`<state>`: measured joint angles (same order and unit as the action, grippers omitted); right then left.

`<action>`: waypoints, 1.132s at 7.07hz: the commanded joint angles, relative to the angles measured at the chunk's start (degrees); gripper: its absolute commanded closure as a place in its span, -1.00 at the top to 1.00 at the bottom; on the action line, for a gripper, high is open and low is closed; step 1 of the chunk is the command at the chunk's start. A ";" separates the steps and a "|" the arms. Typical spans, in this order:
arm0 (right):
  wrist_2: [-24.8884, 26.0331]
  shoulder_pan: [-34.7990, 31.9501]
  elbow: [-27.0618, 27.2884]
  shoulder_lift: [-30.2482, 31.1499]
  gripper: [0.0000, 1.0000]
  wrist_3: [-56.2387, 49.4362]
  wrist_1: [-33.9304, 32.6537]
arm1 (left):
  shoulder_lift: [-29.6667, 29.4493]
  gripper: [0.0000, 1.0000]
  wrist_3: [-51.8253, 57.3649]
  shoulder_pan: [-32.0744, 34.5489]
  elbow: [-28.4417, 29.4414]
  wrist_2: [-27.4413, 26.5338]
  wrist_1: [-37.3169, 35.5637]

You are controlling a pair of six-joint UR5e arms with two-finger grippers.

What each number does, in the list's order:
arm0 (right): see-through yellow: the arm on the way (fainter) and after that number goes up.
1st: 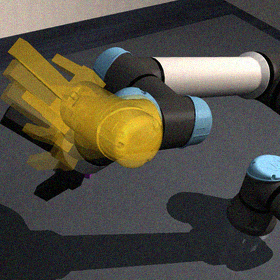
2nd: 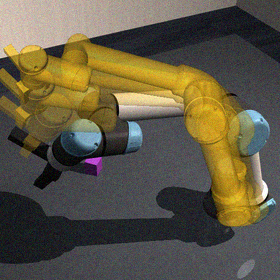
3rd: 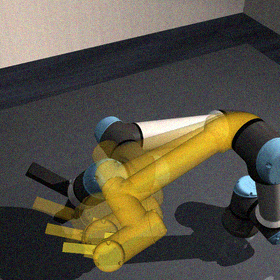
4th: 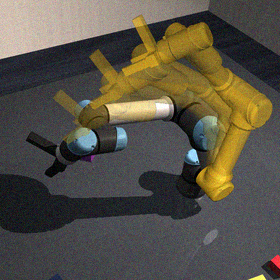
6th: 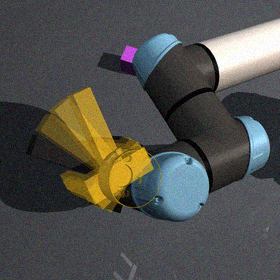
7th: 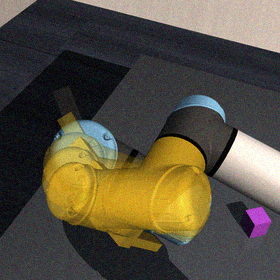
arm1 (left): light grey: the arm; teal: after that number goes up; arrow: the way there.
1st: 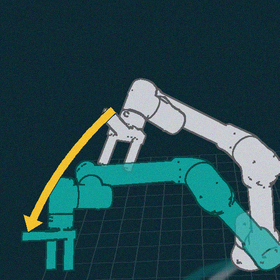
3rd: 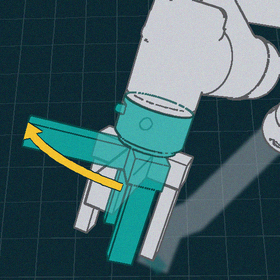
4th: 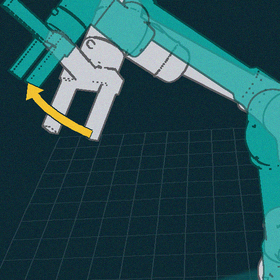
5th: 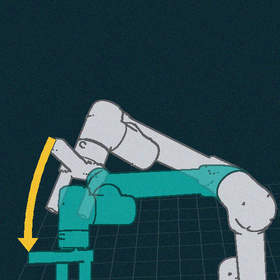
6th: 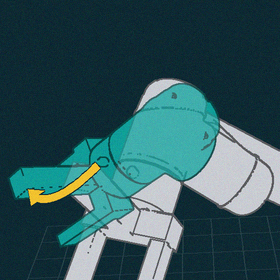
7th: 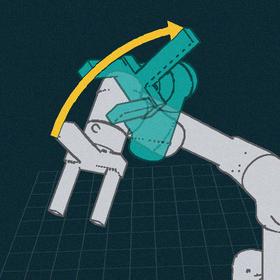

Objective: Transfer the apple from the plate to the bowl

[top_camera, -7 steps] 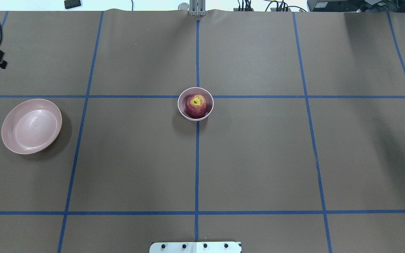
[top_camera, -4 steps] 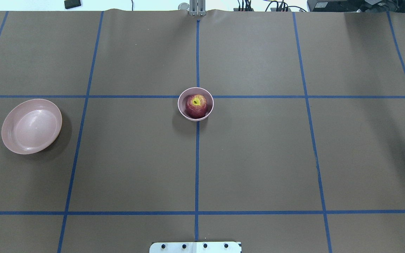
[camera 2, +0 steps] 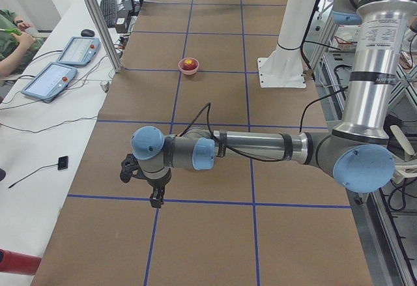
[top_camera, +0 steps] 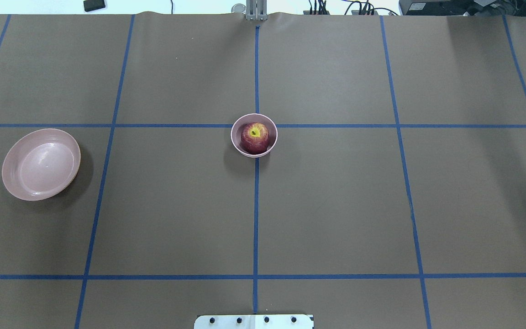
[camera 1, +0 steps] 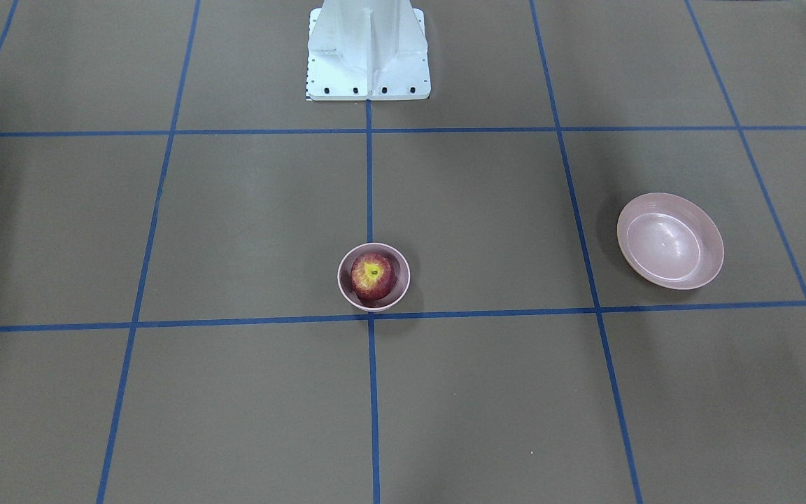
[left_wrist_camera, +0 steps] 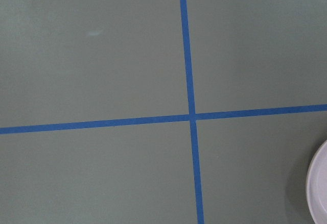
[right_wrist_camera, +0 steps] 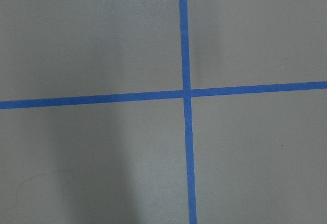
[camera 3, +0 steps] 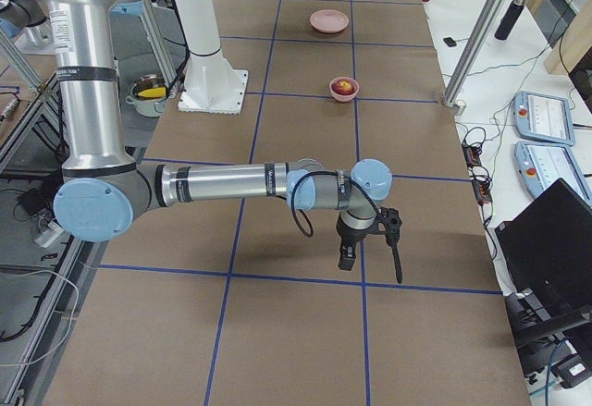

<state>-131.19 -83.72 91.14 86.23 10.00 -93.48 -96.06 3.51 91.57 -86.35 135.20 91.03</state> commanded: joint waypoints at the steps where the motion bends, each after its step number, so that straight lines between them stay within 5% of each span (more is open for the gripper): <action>1: 0.93 -1.18 0.61 0.43 1.00 0.11 0.05 | -0.44 0.98 -0.43 -0.17 -1.18 -0.90 0.12; 8: 1.46 -3.21 0.88 1.57 1.00 -0.24 -0.04 | 0.00 0.98 -0.35 -0.25 -1.90 -2.04 0.11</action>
<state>-129.73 -86.80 92.03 87.80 9.76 -93.51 -96.12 3.16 91.33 -88.23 133.80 91.14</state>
